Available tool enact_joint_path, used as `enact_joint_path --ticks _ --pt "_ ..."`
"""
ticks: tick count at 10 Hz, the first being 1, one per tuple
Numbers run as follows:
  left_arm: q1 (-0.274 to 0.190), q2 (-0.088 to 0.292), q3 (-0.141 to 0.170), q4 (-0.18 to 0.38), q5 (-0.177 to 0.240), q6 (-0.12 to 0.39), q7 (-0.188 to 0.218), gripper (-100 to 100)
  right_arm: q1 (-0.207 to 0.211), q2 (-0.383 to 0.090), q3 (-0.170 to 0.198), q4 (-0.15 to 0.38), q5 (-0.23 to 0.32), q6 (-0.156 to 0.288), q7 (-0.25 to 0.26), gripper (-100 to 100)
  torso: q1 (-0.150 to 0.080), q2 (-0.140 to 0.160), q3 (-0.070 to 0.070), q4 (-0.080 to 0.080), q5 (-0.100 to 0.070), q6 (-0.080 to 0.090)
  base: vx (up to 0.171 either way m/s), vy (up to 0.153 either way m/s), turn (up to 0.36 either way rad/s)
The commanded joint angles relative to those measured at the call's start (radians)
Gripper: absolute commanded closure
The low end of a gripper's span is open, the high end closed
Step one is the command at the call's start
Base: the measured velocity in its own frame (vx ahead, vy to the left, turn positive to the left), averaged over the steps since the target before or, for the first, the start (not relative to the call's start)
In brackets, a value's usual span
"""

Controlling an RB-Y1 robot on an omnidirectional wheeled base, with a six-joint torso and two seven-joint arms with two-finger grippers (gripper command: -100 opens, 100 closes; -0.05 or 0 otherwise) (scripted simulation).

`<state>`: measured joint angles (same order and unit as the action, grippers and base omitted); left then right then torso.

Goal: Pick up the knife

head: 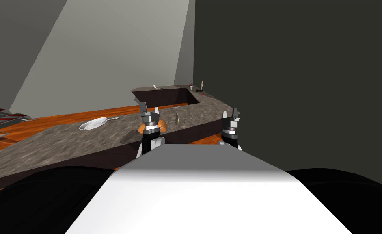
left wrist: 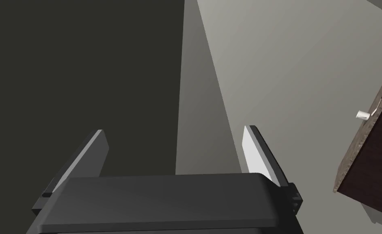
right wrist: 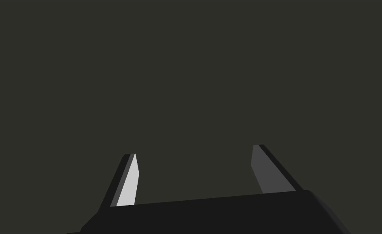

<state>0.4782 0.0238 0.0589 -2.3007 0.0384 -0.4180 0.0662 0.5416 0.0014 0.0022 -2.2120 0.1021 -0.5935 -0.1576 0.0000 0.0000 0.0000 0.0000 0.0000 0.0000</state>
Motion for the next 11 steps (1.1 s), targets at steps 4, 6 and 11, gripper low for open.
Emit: enact_joint_path --ticks 4,6,11 --pt "0.03 0.09 0.028 -0.006 0.02 0.096 0.043 -100 0.0 0.0 0.0 0.0 0.0 0.0 0.0 0 0.0 0.004 0.002 0.001 0.0 0.0 -0.052 -0.002 -0.1" --pt "0.046 0.132 0.043 -0.009 0.035 0.159 0.071 -100 0.0 0.0 0.0 0.0 0.0 0.0 0.0 0 0.0 0.005 0.003 0.001 0.0 0.0 -0.071 -0.004 -0.162" --pt "0.08 0.23 0.073 -0.013 0.075 0.299 0.139 -100 0.0 0.0 0.0 0.0 0.0 0.0 0.0 0 0.001 0.004 0.002 0.001 0.0 0.0 -0.068 0.008 -0.163"
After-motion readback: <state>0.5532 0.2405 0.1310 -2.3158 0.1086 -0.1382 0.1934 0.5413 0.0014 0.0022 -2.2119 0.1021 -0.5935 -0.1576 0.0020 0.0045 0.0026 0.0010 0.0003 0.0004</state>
